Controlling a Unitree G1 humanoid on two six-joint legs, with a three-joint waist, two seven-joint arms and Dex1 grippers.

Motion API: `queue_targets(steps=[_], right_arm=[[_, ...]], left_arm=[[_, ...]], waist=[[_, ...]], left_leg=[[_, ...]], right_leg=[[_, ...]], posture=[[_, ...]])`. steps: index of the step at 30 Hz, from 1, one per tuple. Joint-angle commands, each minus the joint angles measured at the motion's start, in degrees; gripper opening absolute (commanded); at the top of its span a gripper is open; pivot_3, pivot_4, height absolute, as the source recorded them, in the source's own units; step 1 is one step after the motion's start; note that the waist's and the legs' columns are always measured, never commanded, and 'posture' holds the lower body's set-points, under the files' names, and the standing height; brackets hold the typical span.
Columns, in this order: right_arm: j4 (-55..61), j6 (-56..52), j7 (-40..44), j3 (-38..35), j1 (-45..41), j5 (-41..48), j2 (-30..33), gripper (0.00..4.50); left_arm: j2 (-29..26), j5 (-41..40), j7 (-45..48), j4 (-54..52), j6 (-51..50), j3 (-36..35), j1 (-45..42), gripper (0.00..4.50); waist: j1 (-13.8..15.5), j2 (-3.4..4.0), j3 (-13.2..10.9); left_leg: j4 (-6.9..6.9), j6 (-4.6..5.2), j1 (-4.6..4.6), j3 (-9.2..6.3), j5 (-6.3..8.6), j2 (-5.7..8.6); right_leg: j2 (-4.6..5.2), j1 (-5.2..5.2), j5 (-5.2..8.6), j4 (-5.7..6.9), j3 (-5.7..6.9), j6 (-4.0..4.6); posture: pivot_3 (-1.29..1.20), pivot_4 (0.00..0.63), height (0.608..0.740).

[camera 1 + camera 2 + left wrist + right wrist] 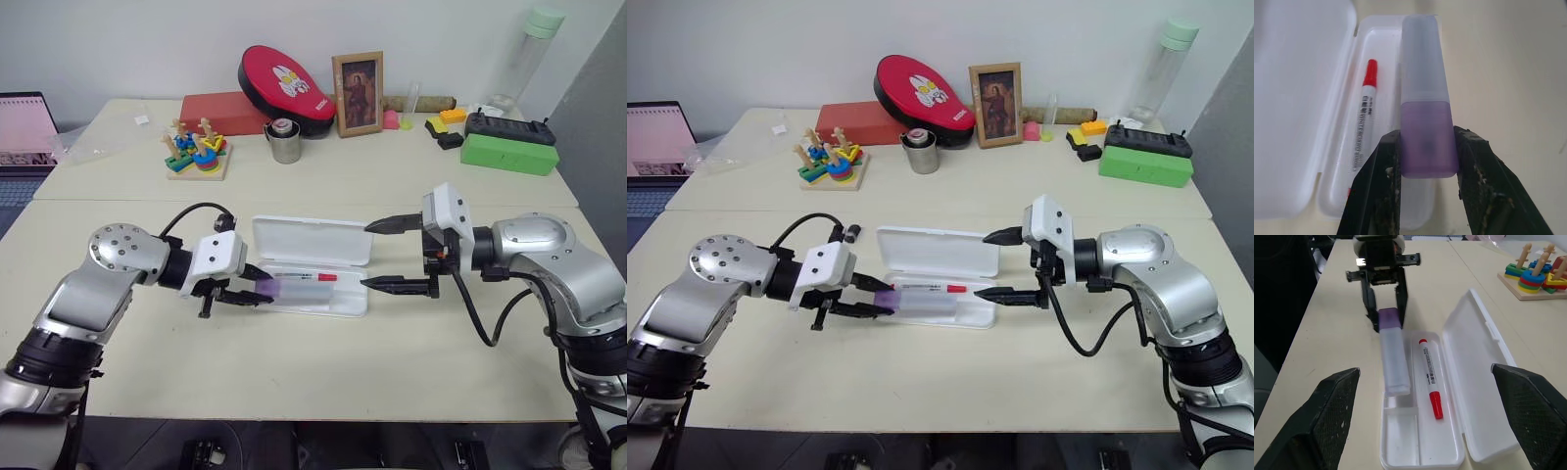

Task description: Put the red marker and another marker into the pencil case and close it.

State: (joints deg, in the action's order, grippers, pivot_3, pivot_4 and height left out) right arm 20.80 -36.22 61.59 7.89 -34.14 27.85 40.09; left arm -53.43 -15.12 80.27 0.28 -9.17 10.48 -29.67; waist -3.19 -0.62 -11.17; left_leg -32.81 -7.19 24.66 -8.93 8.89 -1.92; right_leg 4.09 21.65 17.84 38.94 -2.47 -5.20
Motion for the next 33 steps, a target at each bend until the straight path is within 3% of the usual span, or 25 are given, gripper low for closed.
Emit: queue_targets(steps=[1, 26, 28, 33], right_arm=[[3.2, -0.2, -1.2, -1.1, 0.5, 0.7, 0.2, 4.50], [3.7, -0.2, -1.8, -0.2, 1.3, 1.0, -0.1, 4.50], [3.8, -0.3, -1.8, -0.3, 1.4, 1.0, -0.1, 4.50], [3.8, -0.5, -1.9, -0.7, 1.2, 1.5, -0.2, 4.50]], left_arm=[[1.2, 3.0, 1.8, 3.2, 3.8, 1.7, -2.8, 1.22], [0.8, 6.1, 4.0, 4.9, 4.0, 1.3, -2.1, 1.22], [0.8, 6.5, 4.0, 5.2, 4.1, 1.5, -2.3, 1.92], [1.6, 7.0, 2.9, 5.5, 4.0, 1.4, -2.8, 2.82]], waist=[[0.0, 0.00, 0.0], [-0.1, 0.00, 0.0], [-0.1, 0.00, 0.0], [-0.1, 0.00, 0.0]], left_leg=[[-0.01, 0.00, 0.00, -0.02, 0.00, 0.00], [-0.03, 0.00, 0.02, -0.05, 0.00, 0.00], [-0.03, 0.00, 0.02, -0.05, -0.01, 0.00], [-0.04, 0.00, 0.02, -0.05, -0.01, 0.00]], right_leg=[[0.00, 0.01, 0.00, 0.01, 0.03, 0.00], [0.00, 0.01, 0.00, 0.05, 0.03, 0.00], [0.00, 0.01, 0.00, 0.05, 0.03, 0.01], [0.00, 0.01, -0.01, 0.06, 0.03, 0.01]], posture=[[0.00, 0.150, 0.740], [0.00, 0.150, 0.740], [0.00, 0.150, 0.740], [0.00, 0.150, 0.740]])
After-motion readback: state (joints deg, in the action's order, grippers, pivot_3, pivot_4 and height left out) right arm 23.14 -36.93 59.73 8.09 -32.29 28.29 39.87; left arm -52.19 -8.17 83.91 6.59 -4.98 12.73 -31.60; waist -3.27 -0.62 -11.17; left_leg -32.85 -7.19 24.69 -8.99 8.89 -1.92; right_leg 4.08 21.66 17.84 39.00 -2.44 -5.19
